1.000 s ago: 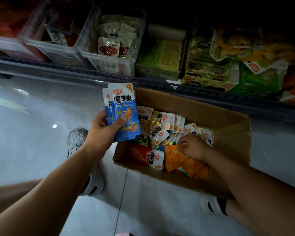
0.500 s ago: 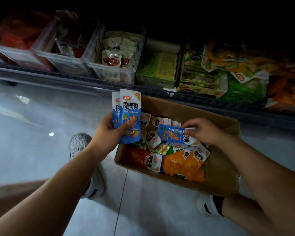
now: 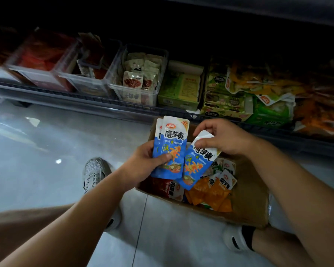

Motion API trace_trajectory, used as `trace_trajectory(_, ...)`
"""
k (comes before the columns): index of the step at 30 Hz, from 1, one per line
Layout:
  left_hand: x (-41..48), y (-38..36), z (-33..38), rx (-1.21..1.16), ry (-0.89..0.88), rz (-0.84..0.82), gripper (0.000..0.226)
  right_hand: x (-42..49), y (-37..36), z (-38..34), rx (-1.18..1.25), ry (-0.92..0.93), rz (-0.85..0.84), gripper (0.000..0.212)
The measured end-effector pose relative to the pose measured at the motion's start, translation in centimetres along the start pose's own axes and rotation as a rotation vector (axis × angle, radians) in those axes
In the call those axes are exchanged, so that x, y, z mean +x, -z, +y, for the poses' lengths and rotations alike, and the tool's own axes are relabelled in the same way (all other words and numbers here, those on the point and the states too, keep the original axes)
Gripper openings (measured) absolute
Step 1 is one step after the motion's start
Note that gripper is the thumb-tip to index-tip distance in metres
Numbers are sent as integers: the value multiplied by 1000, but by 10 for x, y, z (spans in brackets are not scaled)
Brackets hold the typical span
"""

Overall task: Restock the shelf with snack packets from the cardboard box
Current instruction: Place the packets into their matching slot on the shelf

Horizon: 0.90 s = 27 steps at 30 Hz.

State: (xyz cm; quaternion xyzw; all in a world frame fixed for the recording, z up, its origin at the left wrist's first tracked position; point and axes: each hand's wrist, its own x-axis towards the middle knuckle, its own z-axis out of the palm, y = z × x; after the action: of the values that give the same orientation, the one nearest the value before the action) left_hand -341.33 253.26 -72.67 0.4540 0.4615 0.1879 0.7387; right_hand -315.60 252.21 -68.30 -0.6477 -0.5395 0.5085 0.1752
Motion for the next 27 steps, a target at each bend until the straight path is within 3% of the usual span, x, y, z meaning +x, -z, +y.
trace_trajectory(5,3,9,-4,125,-2,47,32,-1,6,-9,-18,-24,-53,31)
trace_trajectory(12,3,-3,-9,-57,45,-129,50,14,-22,-9,134,25,331,33)
trace_trajectory(17,8,13,-7,-112,-2,118,40,29,-33,13,395,21,525,11)
trace_trajectory(19,9,23,-7,-109,-13,202,34,32,-37,47,234,-89,453,4)
trace_trajectory(21,9,28,-9,-79,-25,252,25,30,-54,90,-29,-175,197,14)
trace_trajectory(24,8,26,-12,-57,-10,260,25,21,-91,142,-209,-214,-136,21)
trace_trajectory(27,12,26,-16,-52,7,266,26,21,-116,165,-354,-213,-234,34)
